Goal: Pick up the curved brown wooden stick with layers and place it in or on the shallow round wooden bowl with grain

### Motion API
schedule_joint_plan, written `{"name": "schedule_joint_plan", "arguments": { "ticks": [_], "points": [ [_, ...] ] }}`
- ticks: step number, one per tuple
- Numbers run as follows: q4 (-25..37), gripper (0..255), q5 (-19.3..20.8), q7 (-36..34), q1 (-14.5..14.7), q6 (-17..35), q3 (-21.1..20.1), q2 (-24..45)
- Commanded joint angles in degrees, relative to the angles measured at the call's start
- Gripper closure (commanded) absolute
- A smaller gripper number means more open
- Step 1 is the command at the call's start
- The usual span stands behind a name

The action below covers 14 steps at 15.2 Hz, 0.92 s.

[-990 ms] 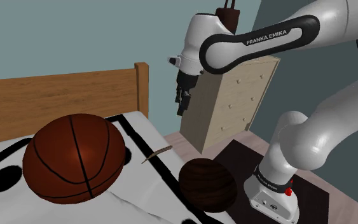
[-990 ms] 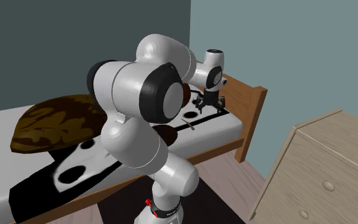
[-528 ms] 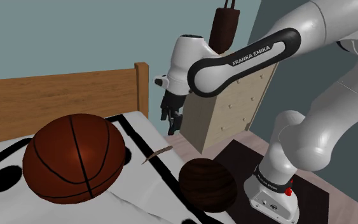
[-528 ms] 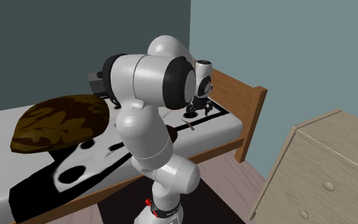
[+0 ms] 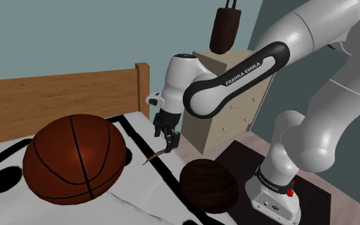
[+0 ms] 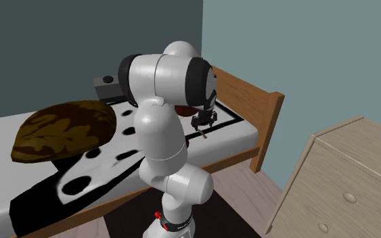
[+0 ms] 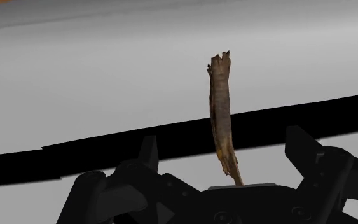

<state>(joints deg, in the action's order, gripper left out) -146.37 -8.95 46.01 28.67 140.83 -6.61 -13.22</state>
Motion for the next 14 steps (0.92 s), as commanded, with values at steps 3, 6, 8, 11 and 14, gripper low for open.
{"name": "schedule_joint_plan", "arguments": {
  "ticks": [3, 6, 8, 11, 14],
  "points": [
    [-0.58, 0, -0.2, 0.17, 0.17, 4.01, -0.27, 3.38],
    [-0.58, 0, -0.2, 0.17, 0.17, 4.01, -0.27, 3.38],
    [-0.58, 0, -0.2, 0.17, 0.17, 4.01, -0.27, 3.38],
    [-0.58, 0, -0.2, 0.17, 0.17, 4.0, -0.27, 3.37],
    [-0.58, 255, -0.2, 0.17, 0.17, 4.0, -0.27, 3.37]
  ]
}}
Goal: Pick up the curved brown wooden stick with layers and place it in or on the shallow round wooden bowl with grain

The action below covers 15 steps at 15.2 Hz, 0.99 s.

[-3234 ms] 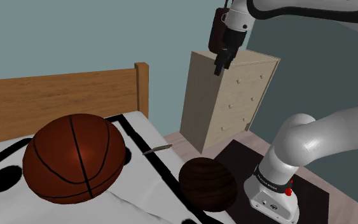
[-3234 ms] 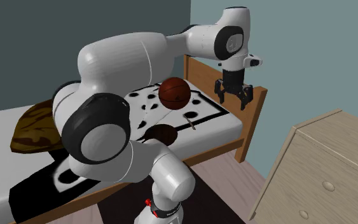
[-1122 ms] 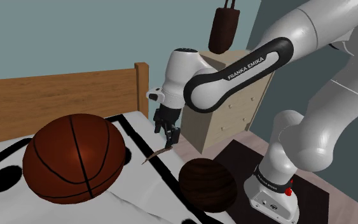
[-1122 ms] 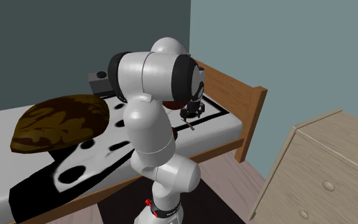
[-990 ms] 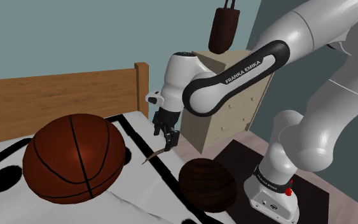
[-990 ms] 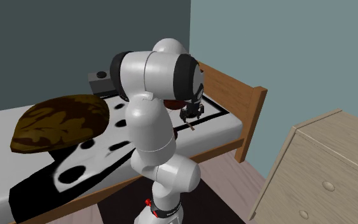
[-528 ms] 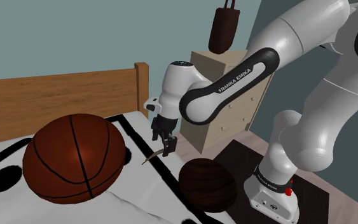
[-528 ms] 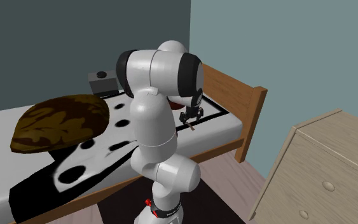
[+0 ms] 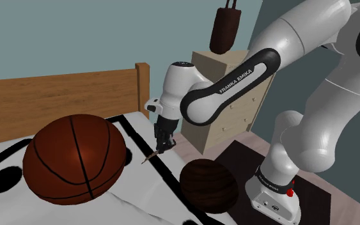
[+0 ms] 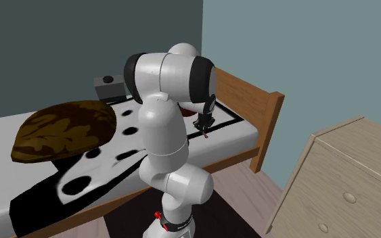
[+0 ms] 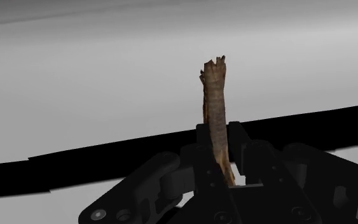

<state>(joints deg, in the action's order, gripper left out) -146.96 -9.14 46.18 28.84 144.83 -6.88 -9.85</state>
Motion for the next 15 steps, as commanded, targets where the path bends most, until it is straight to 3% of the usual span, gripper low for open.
{"name": "schedule_joint_plan", "arguments": {
  "ticks": [1, 7, 15],
  "points": [
    [0.0, 255, 0.0, 0.0, 0.0, 0.0, 0.0, 0.0],
    [0.0, 255, 0.0, 0.0, 0.0, 0.01, 0.0, 0.01],
    [2.58, 255, 0.51, -0.64, -0.19, -7.02, 0.21, -4.46]
  ]
}}
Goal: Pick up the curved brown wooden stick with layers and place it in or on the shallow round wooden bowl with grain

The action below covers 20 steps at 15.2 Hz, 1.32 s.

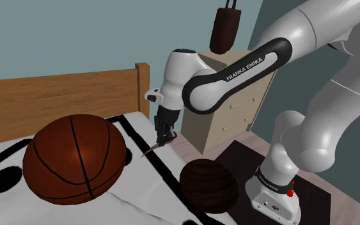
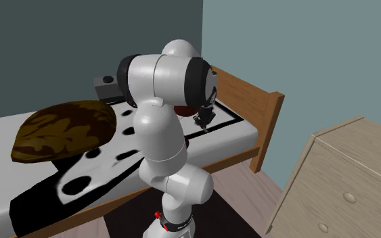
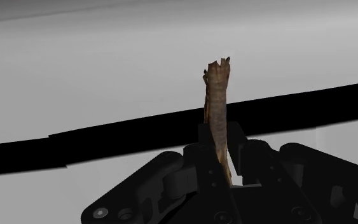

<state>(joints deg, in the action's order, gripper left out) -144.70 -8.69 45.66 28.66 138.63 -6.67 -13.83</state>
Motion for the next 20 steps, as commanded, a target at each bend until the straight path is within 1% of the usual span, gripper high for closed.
{"name": "schedule_joint_plan", "arguments": {
  "ticks": [1, 15, 20],
  "points": [
    [0.7, 255, 0.12, -0.19, -0.03, -1.69, 0.02, -0.97],
    [7.17, 255, 0.86, -1.13, -0.31, -13.25, 0.45, -6.09],
    [-1.5, 255, -1.02, -4.47, 2.02, -14.75, -1.96, -16.61]
  ]
}}
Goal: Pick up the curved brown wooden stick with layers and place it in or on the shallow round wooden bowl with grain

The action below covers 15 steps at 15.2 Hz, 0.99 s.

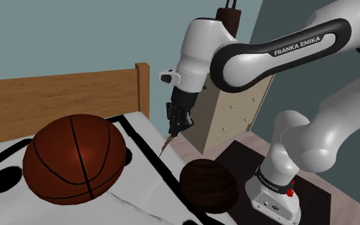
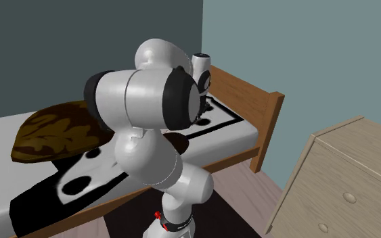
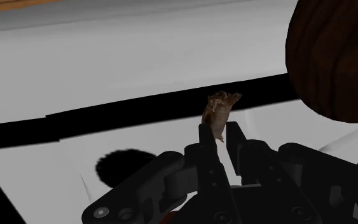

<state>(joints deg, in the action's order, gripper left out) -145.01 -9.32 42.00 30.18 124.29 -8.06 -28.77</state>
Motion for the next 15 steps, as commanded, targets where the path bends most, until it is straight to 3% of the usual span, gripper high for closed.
{"name": "schedule_joint_plan", "arguments": {
  "ticks": [1, 12, 15],
  "points": [
    [-2.75, 255, -0.85, -1.56, 1.06, -0.92, -1.11, -3.82],
    [-15.51, 255, -7.6, -12.33, 10.23, -10.74, -8.4, -27.44],
    [-17.61, 255, -8.27, -12.21, 10.59, -8.26, -8.97, -27.03]
  ]
}}
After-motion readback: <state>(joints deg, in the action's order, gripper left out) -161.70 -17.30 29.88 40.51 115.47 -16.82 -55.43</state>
